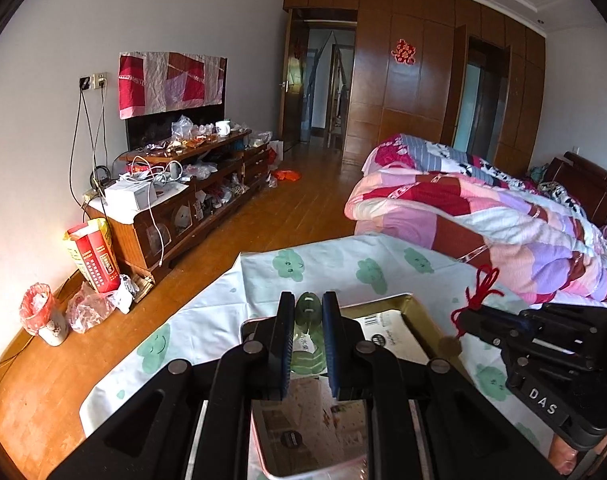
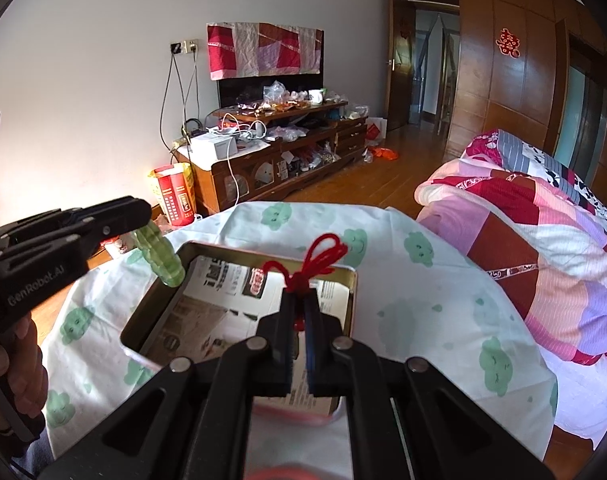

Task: Organize jewelry
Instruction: 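Carry both items into the tin and open both tools to release them, then withdraw both tools from the tin back toward the jewelry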

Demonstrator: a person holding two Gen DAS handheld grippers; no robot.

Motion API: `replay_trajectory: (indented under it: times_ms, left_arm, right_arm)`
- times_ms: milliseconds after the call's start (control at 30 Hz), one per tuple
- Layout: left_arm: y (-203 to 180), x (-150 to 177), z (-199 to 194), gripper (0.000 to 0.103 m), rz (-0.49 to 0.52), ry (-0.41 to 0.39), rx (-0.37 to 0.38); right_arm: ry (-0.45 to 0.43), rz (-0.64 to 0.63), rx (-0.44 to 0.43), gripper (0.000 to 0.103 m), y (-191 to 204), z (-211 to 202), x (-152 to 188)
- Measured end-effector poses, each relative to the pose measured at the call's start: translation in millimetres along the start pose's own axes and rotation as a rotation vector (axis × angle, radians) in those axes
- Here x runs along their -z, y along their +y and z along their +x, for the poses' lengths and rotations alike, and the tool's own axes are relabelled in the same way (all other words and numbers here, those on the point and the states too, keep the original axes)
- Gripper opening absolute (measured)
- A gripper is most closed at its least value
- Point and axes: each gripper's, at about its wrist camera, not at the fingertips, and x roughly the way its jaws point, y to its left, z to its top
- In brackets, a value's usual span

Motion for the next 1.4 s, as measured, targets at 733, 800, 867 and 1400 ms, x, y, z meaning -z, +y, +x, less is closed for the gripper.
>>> replay_trajectory:
  times_ms: [733, 800, 867, 1400]
  left_arm:
    - [13.8, 24.9, 47.7, 0.052, -0.028, 0.161, -0.084]
    - [12.9, 28.0, 37.2, 0.067, -0.017, 0.135, -0.101]
    - [12.7, 30.0, 27.0, 0.077, -0.016, 0.115, -0.106]
    - [28.6, 72.0, -14.0, 0.077, -0.13, 0.143, -0.115]
  right_arm:
    - [0.115, -0.025, 0.064, 0.01, -7.4, 59.3, 12.0]
    - [0.124, -0.018, 0.073, 0.028, -9.2, 57.6, 16.1]
    - [0.116, -0.005, 0.073, 0.056, -11.4, 52.3, 19.3]
    - [0.072, -0.008, 0.152, 0.068, -19.9, -4.2, 45.6]
